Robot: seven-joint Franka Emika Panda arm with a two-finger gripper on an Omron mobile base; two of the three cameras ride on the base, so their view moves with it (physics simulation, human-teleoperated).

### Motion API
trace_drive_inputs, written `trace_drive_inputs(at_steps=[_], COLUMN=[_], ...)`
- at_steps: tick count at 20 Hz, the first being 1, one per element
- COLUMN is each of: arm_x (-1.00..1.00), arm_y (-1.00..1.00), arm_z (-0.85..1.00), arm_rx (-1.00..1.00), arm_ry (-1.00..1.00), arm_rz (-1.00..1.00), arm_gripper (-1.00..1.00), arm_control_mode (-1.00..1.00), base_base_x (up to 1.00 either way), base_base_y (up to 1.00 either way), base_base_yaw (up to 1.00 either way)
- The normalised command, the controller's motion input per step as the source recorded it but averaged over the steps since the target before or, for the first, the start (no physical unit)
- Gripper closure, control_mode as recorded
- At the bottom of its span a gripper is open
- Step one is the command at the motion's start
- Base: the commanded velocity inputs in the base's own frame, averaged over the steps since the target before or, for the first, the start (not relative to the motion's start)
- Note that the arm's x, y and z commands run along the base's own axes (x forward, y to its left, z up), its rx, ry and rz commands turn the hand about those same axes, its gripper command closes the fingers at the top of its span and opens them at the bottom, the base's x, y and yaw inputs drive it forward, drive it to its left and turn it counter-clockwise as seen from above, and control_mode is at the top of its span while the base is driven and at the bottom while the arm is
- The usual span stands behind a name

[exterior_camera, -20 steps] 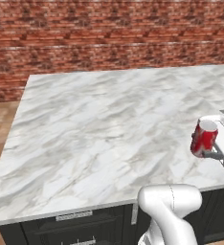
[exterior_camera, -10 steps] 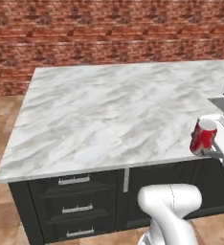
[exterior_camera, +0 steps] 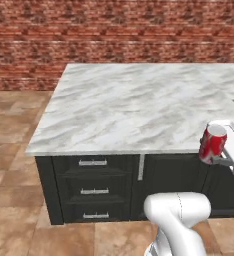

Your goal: Pick the can from the counter and place it in the open cabinet.

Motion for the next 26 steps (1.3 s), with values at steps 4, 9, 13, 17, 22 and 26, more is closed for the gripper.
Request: trace_drive_inputs(at_steps=[4,9,13,17,22,26], arm_x=[0.00,0.00,0.00,0.00,0.00,0.00], arm_y=[0.00,0.00,0.00,0.00,0.00,0.00], arm_z=[0.00,0.00,0.00,0.00,0.00,0.00], arm_rx=[0.00,0.00,0.00,0.00,0.00,0.00], arm_ry=[0.00,0.00,0.00,0.00,0.00,0.00], arm_rz=[0.00,0.00,0.00,0.00,0.00,0.00], arm_gripper=[1.00,1.00,1.00,1.00,1.00,1.00], arm_control_mode=[1.00,1.00,1.00,1.00,1.00,1.00], base_base_x=[-0.10,-0.04,0.00,0.00,0.00,0.00], base_base_y=[0.00,-0.02,-0.01,-0.07,-0.10,-0.01], base_base_yaw=[0.44,0.47,0.48,0.50,0.52,0.57])
